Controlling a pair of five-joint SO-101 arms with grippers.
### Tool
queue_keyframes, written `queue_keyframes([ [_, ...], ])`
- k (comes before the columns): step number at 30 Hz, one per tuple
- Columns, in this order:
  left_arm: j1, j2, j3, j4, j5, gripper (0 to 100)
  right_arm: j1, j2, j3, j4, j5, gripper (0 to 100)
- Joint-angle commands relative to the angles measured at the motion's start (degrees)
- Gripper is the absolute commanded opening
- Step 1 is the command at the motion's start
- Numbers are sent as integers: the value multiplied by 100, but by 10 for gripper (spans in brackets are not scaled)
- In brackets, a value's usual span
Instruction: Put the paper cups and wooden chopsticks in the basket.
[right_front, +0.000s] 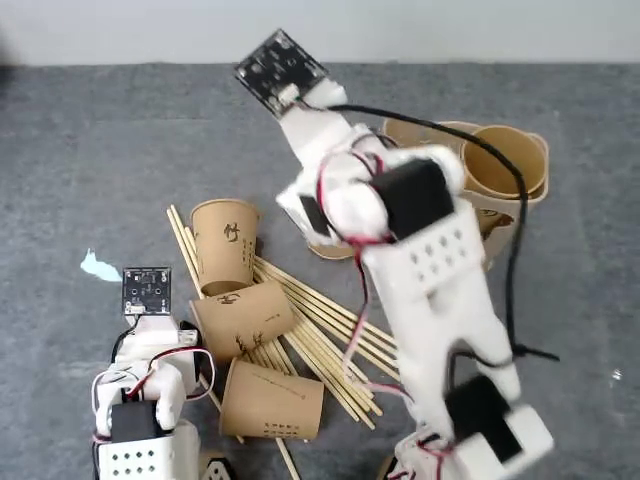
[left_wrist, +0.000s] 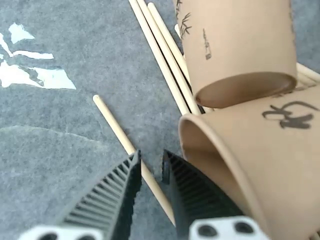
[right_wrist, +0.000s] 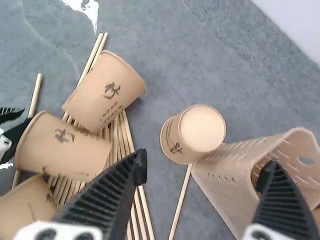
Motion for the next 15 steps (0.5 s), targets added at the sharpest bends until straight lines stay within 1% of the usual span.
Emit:
queue_keyframes([
  [1,-44,-18,-57,-53,-44,77,-92,-611,536,215,88,350],
  [7,-44,-18,-57,-53,-44,77,-101,-356,941,215,62,350],
  [15,-44,-18,-57,-53,-44,77,-567,268,941,215,53,350],
])
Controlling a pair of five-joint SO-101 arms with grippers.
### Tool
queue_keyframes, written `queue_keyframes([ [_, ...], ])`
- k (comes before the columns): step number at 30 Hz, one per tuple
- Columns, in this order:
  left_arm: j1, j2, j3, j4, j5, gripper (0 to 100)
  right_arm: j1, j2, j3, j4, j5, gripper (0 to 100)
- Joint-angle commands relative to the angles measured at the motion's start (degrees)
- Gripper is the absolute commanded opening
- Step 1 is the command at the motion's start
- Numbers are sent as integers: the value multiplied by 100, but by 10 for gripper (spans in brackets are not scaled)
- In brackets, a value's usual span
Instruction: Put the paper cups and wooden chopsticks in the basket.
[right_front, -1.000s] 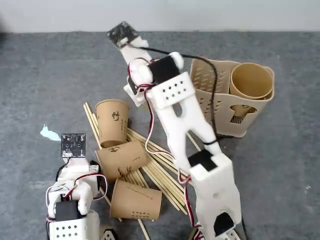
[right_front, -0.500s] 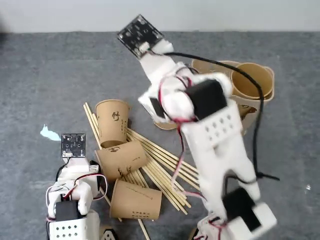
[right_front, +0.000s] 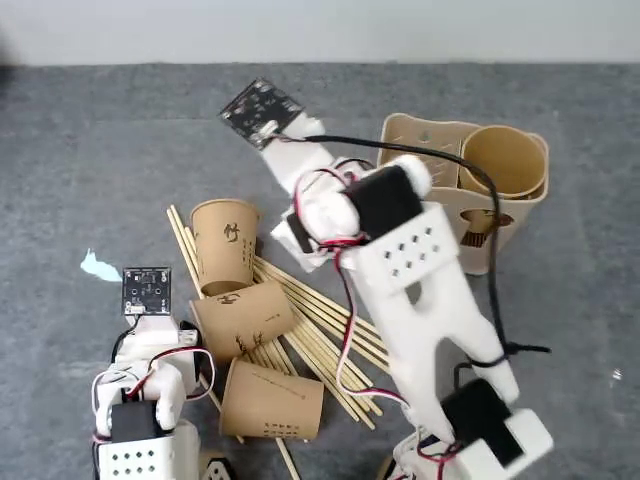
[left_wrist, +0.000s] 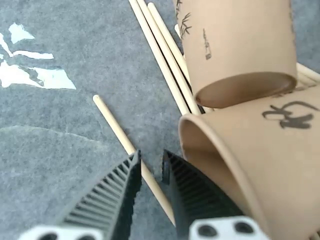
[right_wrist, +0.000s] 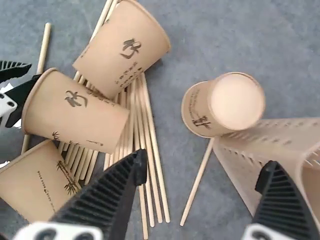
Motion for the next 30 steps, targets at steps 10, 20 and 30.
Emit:
queue_keyframes([
  [10,-44,-18,-57,-53,-44,77,-154,848,-26,-189,-387,350],
  [20,-44,-18,-57,-53,-44,77,286,1367,-35,-971,-396,350],
  [30,-44,-18,-57,-53,-44,77,356,2000,-35,-2484,-387,350],
])
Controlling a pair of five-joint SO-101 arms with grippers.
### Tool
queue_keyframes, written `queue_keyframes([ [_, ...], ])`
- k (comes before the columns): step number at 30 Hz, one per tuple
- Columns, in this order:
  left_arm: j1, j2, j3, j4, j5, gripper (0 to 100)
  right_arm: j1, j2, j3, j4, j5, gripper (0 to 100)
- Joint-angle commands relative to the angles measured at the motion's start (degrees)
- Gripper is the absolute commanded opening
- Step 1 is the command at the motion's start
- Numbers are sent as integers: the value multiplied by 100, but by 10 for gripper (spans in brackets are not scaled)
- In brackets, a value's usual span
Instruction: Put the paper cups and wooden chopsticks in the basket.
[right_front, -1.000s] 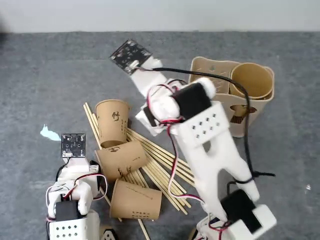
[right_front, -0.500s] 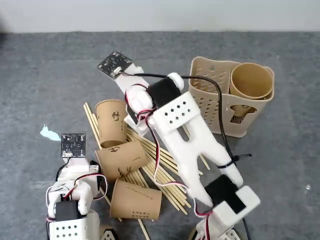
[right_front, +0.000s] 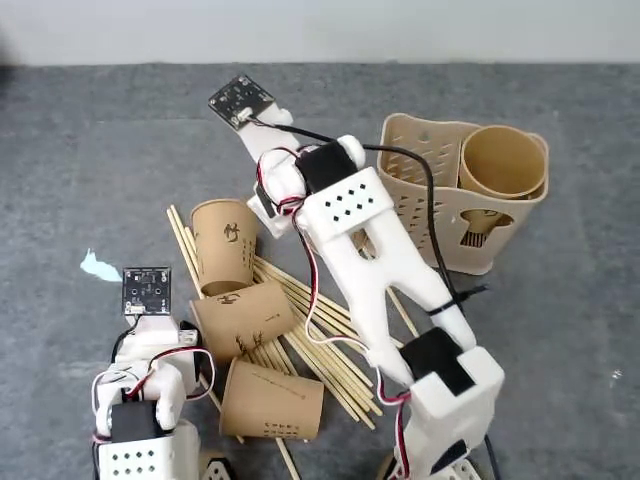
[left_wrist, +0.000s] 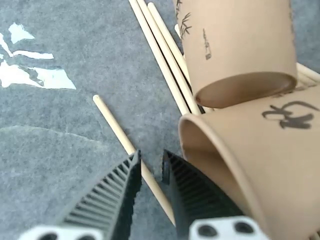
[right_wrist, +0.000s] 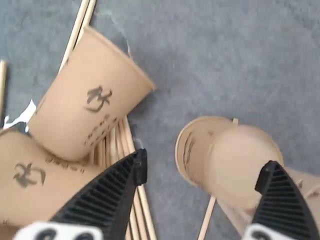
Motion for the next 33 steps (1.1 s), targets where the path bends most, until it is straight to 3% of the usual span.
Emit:
queue_keyframes([
  [1,-44,-18,-57,-53,-44,77,110,145,-44,-514,-62,350],
  [6,-44,-18,-57,-53,-44,77,347,435,-53,-752,-44,350],
  [12,-44,-18,-57,-53,-44,77,716,444,-220,-171,176,350],
  [16,-44,-18,-57,-53,-44,77,690,470,-360,356,290,350],
  [28,-44,-18,-57,-53,-44,77,708,1033,-378,426,273,349],
  [33,-44,-18,-57,-53,-44,77,523,989,-501,567,308,209],
])
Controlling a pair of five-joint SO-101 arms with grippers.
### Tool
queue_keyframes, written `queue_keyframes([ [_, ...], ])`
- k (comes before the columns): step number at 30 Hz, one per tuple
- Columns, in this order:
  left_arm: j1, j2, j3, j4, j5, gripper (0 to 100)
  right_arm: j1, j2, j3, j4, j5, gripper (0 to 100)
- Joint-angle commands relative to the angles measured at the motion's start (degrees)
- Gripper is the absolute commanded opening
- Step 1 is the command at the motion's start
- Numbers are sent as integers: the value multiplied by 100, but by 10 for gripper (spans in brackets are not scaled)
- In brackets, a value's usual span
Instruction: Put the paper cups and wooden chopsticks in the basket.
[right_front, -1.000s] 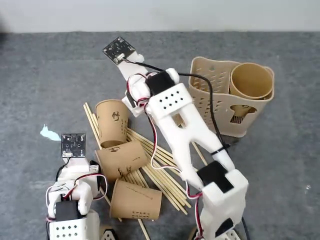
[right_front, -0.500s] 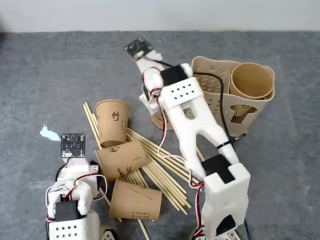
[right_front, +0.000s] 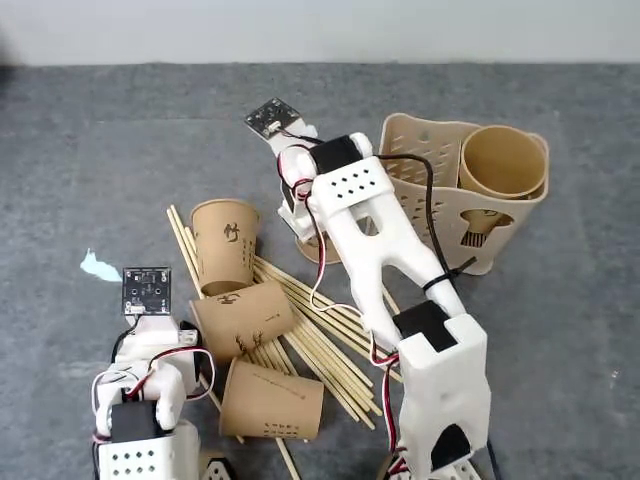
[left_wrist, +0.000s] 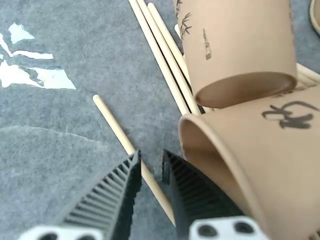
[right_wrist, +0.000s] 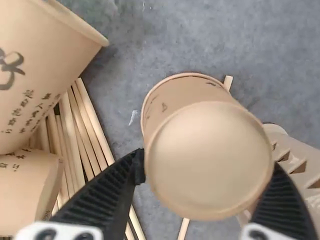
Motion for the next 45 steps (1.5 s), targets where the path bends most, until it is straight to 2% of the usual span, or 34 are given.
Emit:
queue_keyframes([
  [1,-44,-18,-57,-53,-44,77,-136,-163,-475,259,88,177],
  [4,-44,-18,-57,-53,-44,77,-189,-330,-791,646,589,122],
  [15,-44,-18,-57,-53,-44,77,-198,-778,-1011,1886,1758,122],
  [24,-44,-18,-57,-53,-44,77,-101,-752,-976,1912,2180,123],
  [27,-44,-18,-57,-53,-44,77,-92,-374,-1011,1903,2233,152],
  [31,-44,-18,-57,-53,-44,77,-57,-92,-1020,1692,2215,312],
  [33,-44,-18,-57,-53,-44,77,-4,-57,-1020,1411,2040,357],
  [40,-44,-18,-57,-53,-44,77,145,-48,-1020,110,1802,357],
  [45,-44,-18,-57,-53,-44,77,136,-40,-1020,-224,1327,359],
])
